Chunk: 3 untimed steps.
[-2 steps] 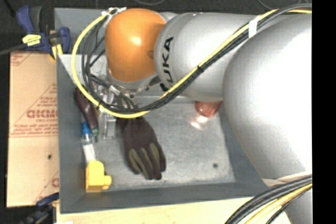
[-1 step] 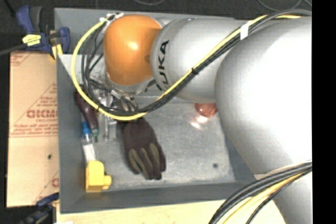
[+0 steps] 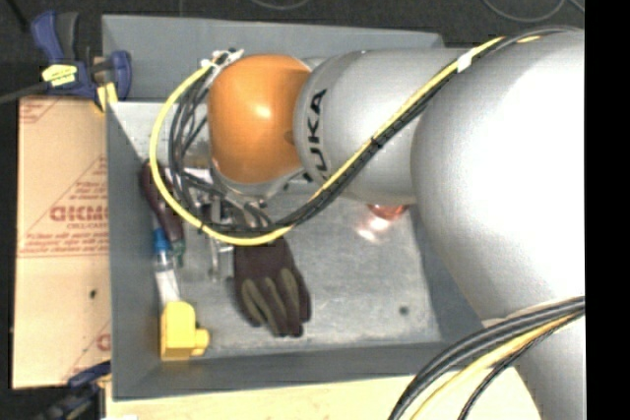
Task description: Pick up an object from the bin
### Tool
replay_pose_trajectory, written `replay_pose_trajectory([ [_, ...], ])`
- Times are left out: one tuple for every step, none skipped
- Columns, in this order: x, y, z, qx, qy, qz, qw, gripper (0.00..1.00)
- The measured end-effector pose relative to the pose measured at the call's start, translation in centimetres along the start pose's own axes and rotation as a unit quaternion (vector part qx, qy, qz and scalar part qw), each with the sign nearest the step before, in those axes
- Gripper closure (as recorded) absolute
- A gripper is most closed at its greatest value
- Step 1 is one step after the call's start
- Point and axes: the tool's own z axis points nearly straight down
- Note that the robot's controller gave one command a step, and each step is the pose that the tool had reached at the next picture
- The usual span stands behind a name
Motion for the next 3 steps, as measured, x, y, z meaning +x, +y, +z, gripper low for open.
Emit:
replay_pose_trajectory([
  [1.5, 0.0, 0.2, 0.000, 0.0030, -0.010, 0.9999, 0.00],
  [1.7, -0.3, -3.5, 0.000, -0.0005, -0.027, 0.9996, 0.00],
  [2.4, -4.1, 1.3, -0.001, -0.0029, -0.020, 0.9998, 0.00],
])
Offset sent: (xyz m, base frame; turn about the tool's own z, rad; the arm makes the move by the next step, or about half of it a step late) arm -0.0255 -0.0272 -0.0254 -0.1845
